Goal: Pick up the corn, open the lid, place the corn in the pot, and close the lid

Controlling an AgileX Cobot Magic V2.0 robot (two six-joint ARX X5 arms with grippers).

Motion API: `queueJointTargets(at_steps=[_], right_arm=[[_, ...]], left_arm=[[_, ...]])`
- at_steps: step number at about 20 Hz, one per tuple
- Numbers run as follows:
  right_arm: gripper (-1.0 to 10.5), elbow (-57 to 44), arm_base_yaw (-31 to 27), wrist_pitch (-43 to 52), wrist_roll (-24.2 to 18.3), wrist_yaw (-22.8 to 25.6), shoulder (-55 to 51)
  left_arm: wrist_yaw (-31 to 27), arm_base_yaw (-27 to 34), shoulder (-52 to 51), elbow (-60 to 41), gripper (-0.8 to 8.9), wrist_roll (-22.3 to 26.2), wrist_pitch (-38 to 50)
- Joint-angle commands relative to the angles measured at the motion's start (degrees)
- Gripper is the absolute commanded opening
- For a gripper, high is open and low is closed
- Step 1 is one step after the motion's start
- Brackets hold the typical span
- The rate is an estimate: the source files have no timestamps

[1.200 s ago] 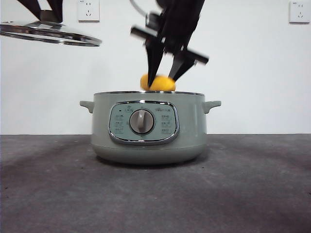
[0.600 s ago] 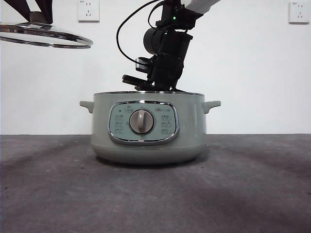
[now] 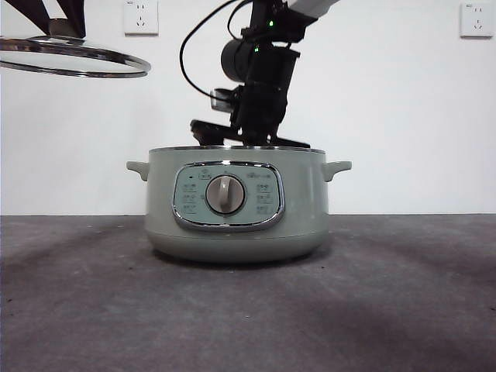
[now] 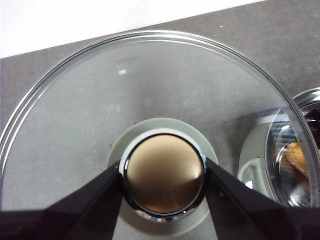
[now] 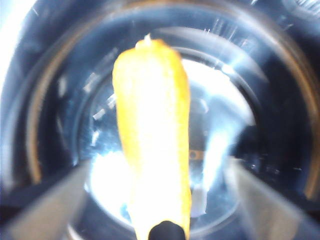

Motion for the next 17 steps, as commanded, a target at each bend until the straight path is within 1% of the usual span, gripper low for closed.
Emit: queueJointTargets(at_steps=[1,2,3,5,6,7,9,11,12,17], right_arm=[[5.2,8.4,0.4,-4.8,0.6,1.7,1.0],[4.5,13.7,0.6,-8.7,0.1,2.5,1.0],[3.7,17.7,0.7,-8.7,0.1,2.0,-0.5],[1.6,19.8,1.3,-8.8,0.6,2.4,-5.2],[0.4,19.8,1.5,-8.8,0.6,2.8,-7.8],[-0.1,19.6,1.5,-8.9,0.4,3.6,-10.5],[-0.1,17.9,2.0,-9.0,0.2,4.0,-15.0],[-0.1,12.3,3.1,-9.0,-1.4,3.9,-21.2],[-0.1,7.2,4.0,-9.0,-2.4,3.9,-25.3],[-0.1,-20.6,6.9,-8.9,-3.9,4.6,-44.3]], left_arm=[[0.5,-0.3,-1.2,0.5,-0.09,0.5,1.8],[0.6,-0.7,-1.2,0.5,-0.09,0.5,1.8],[0.6,-1.1,-1.2,0.5,-0.09,0.5,1.8],[0.6,-2.4,-1.1,0.5,-0.09,0.5,1.8],[0.6,-2.9,-1.1,0.5,-0.09,0.5,1.9],[0.6,-3.6,-1.0,0.5,-0.09,0.5,1.9],[0.6,-4.8,-0.7,0.5,-0.09,0.5,1.9],[0.6,-6.5,-0.6,0.4,-0.09,0.5,1.8],[0.6,-7.6,-0.6,0.4,-0.09,0.4,1.8],[0.6,-13.4,0.7,0.4,-0.09,-0.6,2.2]])
